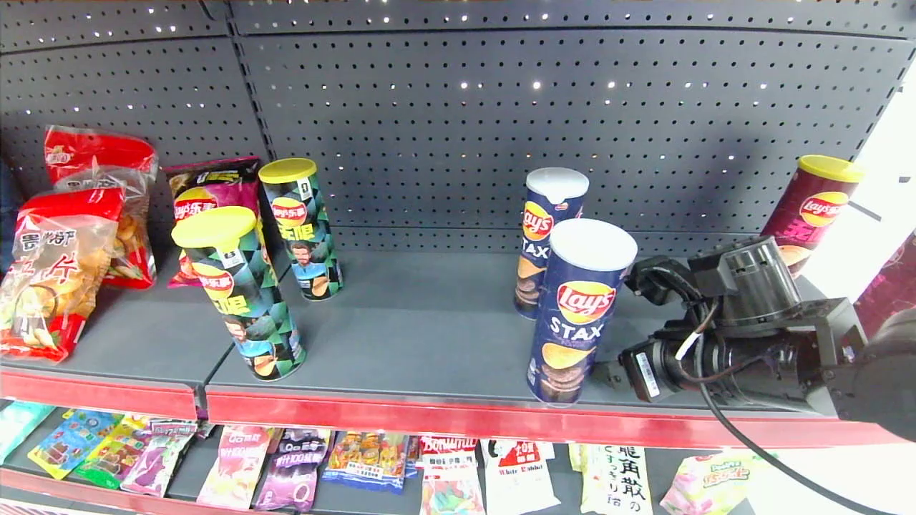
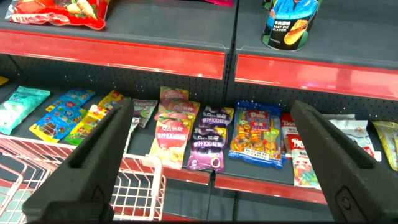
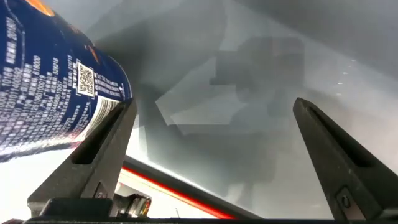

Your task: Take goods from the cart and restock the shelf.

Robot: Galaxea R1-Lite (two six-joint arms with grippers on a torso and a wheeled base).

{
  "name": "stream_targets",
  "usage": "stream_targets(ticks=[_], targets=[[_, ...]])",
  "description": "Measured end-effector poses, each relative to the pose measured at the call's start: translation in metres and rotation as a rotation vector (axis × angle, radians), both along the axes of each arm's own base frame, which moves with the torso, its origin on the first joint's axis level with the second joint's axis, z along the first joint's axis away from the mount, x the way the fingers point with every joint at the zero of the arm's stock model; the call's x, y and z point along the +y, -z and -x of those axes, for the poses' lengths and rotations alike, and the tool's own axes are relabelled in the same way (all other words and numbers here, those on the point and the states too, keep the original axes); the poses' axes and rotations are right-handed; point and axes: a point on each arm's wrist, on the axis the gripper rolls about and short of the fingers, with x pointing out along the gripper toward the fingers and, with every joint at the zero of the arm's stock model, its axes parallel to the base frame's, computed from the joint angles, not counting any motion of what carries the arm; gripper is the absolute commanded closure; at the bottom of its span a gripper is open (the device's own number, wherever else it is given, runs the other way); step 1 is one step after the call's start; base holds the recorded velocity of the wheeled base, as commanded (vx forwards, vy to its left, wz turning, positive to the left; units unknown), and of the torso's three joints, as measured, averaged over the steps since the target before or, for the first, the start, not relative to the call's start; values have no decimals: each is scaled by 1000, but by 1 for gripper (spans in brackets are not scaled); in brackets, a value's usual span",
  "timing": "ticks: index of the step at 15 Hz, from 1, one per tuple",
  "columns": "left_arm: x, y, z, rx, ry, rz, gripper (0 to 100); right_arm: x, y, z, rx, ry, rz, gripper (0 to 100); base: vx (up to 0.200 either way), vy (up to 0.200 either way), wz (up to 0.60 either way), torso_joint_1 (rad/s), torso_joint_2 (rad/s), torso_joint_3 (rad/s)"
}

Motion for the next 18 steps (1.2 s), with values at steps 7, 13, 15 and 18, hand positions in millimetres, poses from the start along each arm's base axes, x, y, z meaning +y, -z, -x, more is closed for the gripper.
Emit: stream_targets(ticks=[7, 13, 15, 18], targets=[[0, 0, 0, 1, 0, 1, 0, 7, -1, 0, -3, -19, -5, 0, 0, 0, 0, 0, 0, 0], [0, 0, 0, 1, -1, 1, 0, 11, -1, -3, -6, -26, -6, 0, 0, 0, 0, 0, 0, 0], [0, 0, 0, 1, 0, 1, 0, 11, -1, -4, -8, -25, -6, 0, 0, 0, 0, 0, 0, 0], [0, 0, 0, 1, 0, 1, 0, 14, -2, -6, -11, -27, -8, 0, 0, 0, 0, 0, 0, 0]])
